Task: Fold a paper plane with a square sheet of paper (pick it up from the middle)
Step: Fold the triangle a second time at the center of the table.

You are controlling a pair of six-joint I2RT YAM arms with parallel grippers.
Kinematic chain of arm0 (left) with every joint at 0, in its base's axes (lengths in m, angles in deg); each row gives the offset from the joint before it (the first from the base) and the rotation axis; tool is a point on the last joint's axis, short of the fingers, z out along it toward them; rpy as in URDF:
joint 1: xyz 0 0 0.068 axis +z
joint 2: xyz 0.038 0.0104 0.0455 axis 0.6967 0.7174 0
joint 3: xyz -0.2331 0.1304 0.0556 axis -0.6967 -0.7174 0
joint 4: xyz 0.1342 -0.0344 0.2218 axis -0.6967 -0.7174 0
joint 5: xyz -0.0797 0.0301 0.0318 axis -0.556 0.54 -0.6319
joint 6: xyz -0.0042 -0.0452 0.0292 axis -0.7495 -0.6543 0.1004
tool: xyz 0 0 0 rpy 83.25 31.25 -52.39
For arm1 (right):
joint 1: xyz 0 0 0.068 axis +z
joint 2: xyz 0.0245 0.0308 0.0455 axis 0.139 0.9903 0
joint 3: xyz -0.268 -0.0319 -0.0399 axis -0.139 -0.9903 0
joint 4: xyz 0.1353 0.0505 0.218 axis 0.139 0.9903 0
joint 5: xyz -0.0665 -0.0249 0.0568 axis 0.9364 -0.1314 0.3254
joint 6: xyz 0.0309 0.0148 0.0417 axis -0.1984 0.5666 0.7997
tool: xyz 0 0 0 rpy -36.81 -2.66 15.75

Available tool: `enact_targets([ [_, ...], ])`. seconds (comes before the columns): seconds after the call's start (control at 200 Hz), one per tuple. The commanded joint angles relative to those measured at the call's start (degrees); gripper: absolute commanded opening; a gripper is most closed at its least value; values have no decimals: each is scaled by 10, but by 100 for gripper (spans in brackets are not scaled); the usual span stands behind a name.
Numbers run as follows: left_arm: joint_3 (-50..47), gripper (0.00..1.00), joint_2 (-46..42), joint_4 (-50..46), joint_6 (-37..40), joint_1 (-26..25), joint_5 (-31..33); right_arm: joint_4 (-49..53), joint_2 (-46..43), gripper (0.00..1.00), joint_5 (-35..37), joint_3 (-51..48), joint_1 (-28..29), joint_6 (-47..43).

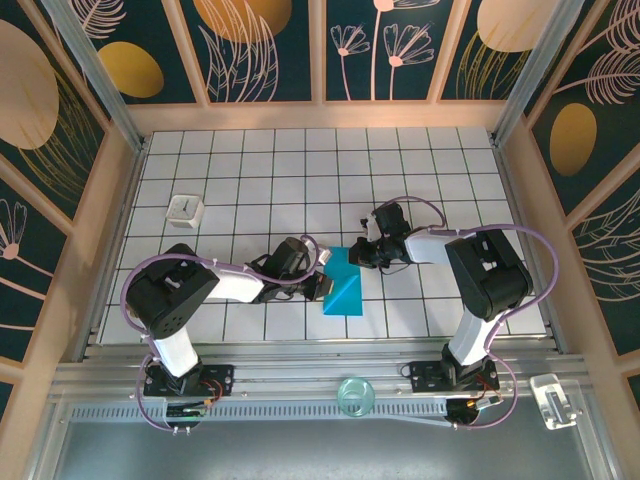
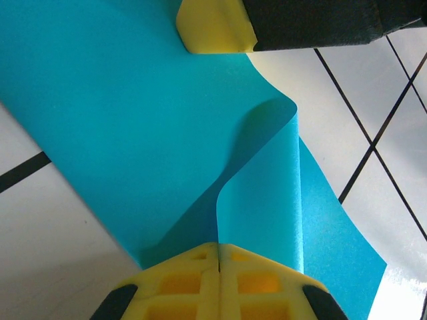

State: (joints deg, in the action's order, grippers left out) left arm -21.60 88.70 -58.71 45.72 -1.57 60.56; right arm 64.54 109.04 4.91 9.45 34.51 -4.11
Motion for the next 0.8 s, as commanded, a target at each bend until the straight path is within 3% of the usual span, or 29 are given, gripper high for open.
enact_targets([
  [0.0, -4, 1, -3, -4, 10, 3, 0, 38, 29, 8, 34, -2, 7, -13],
  [0.791, 1, 2, 6, 16, -5, 3, -26, 37, 29, 8, 35, -4, 9, -10],
])
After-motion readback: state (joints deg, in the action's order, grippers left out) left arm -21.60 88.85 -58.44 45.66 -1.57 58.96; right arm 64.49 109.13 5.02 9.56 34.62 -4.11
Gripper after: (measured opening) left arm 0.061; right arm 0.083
